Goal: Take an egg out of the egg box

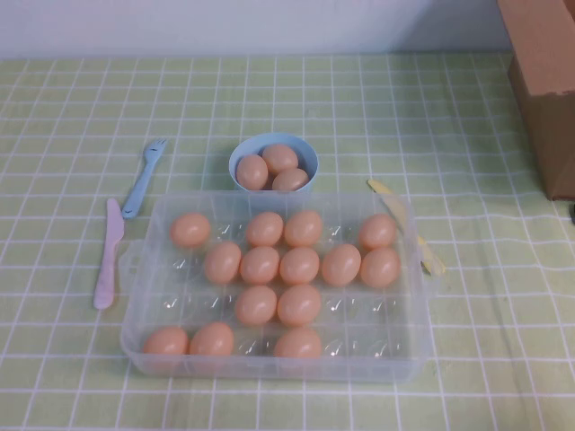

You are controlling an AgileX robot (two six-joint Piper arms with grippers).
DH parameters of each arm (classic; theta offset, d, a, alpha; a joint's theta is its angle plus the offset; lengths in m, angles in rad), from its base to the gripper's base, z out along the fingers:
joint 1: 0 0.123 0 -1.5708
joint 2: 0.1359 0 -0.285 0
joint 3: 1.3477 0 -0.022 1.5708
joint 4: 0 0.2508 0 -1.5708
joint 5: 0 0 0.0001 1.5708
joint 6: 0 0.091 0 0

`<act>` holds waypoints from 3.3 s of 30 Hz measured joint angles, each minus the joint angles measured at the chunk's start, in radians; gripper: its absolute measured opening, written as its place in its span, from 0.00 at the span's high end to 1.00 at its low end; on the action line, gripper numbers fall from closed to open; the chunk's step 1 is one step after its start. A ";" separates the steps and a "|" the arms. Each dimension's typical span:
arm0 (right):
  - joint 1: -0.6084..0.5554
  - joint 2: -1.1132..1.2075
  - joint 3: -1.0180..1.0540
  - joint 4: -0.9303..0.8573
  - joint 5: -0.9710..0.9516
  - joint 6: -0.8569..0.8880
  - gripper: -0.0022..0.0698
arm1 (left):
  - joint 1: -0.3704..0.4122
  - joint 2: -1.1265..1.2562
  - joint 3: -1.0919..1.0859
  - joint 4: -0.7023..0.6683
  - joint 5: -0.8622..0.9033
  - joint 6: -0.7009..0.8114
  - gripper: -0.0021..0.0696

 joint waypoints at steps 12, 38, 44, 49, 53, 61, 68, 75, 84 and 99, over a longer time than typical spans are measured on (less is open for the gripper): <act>0.000 0.000 0.000 0.000 0.000 0.000 0.99 | 0.000 0.000 0.000 0.000 0.000 0.000 0.98; 0.000 0.000 0.000 0.021 0.000 0.000 0.99 | 0.000 0.000 0.000 0.000 0.000 0.000 0.98; 0.000 0.000 0.000 0.057 -0.007 0.000 0.99 | 0.000 0.000 0.000 0.000 0.000 0.000 0.98; 0.000 0.000 0.000 0.201 -0.066 0.000 0.99 | 0.000 0.000 0.000 0.000 0.000 0.000 0.98; 0.000 0.000 0.000 0.299 -0.103 0.000 0.99 | 0.000 0.000 0.000 0.000 0.000 0.000 0.98; 0.000 0.000 0.000 0.642 -0.187 0.000 0.99 | 0.000 0.000 0.000 0.000 0.000 0.000 0.98; 0.000 0.000 0.000 0.742 -0.201 0.000 0.99 | 0.000 0.000 0.000 0.000 0.000 0.000 0.98; 0.000 0.050 -0.109 0.725 -0.015 0.000 0.99 | 0.000 0.000 0.000 0.000 0.000 0.000 0.98; 0.000 0.397 -0.419 0.484 0.344 0.002 0.99 | 0.000 0.000 0.000 0.000 0.000 0.000 0.98; 0.115 1.006 -0.808 0.158 0.671 0.019 0.99 | 0.000 0.000 0.000 0.000 0.000 0.000 0.98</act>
